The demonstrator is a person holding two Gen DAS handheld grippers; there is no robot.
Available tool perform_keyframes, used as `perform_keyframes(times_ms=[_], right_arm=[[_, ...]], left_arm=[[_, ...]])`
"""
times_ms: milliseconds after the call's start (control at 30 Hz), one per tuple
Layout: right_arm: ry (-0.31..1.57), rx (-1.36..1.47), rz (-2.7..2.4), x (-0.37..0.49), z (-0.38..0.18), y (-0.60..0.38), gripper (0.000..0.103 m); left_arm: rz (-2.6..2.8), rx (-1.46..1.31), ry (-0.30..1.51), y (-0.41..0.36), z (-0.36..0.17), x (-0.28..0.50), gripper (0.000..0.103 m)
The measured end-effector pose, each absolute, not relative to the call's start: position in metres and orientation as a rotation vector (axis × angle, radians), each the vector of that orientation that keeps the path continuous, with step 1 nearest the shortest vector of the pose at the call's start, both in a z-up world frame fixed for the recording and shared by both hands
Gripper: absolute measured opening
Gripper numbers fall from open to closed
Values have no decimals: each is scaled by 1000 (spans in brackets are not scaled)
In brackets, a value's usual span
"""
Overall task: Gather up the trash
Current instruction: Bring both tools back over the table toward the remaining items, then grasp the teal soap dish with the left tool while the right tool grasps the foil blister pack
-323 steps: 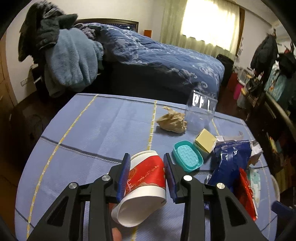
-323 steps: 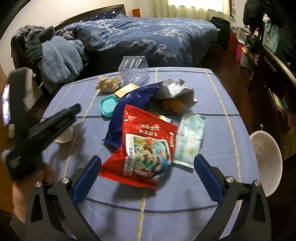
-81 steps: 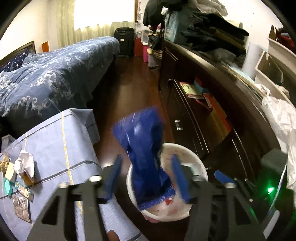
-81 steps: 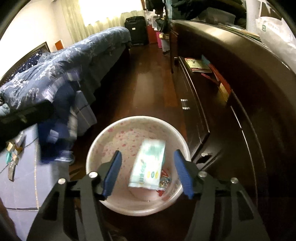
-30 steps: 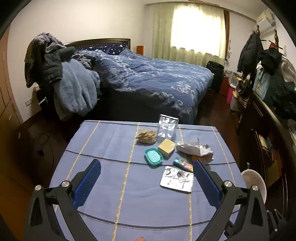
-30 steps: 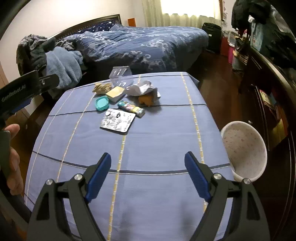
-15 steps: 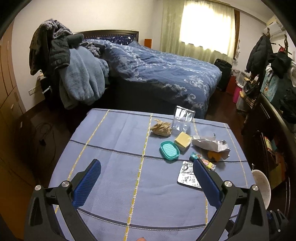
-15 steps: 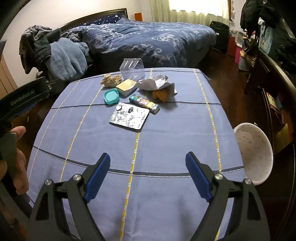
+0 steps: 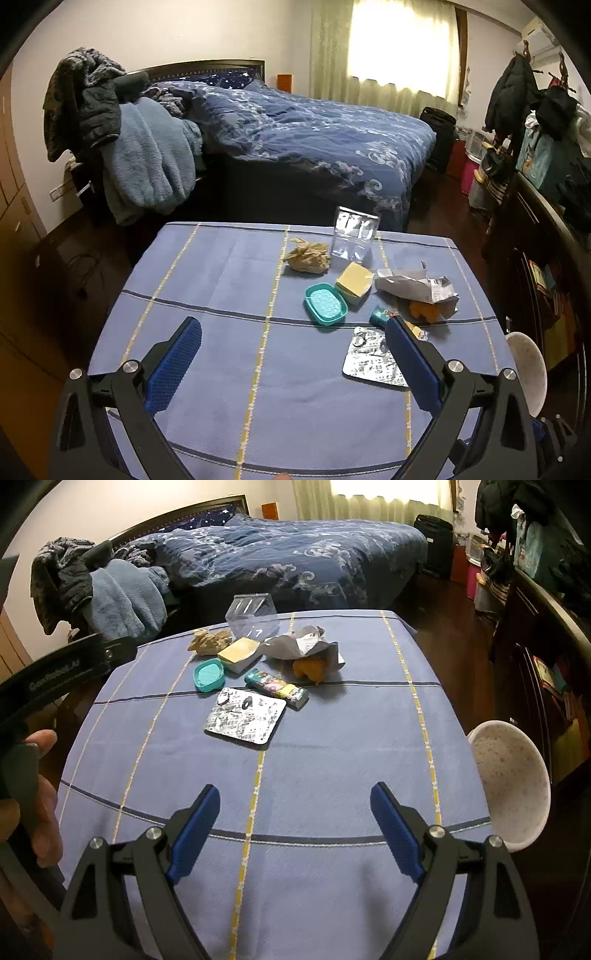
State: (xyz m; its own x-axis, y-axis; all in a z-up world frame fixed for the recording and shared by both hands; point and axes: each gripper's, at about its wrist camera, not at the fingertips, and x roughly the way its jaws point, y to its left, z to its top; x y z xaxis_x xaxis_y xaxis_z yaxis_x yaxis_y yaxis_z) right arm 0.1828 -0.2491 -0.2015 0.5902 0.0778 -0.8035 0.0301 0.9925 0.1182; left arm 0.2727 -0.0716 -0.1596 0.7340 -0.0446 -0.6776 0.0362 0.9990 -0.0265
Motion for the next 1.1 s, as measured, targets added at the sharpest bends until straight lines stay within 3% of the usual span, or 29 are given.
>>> perform_keyframes(times_ms=[433, 733, 833, 1000, 1100], right_arm=[[956, 150, 20, 187, -211, -259, 85], [955, 166, 13, 190, -213, -266, 85], [949, 167, 10, 189, -209, -270, 85], [933, 176, 3, 189, -203, -277, 85], [926, 178, 2, 192, -199, -277, 85]], left_arm=[[-28, -50, 807, -64, -188, 289, 99], [-30, 27, 816, -106, -214, 336, 99], [-22, 42, 863, -115, -229, 354, 89], [-4, 40, 919, -121, -249, 376, 87], [4, 24, 937, -118, -255, 383, 80]])
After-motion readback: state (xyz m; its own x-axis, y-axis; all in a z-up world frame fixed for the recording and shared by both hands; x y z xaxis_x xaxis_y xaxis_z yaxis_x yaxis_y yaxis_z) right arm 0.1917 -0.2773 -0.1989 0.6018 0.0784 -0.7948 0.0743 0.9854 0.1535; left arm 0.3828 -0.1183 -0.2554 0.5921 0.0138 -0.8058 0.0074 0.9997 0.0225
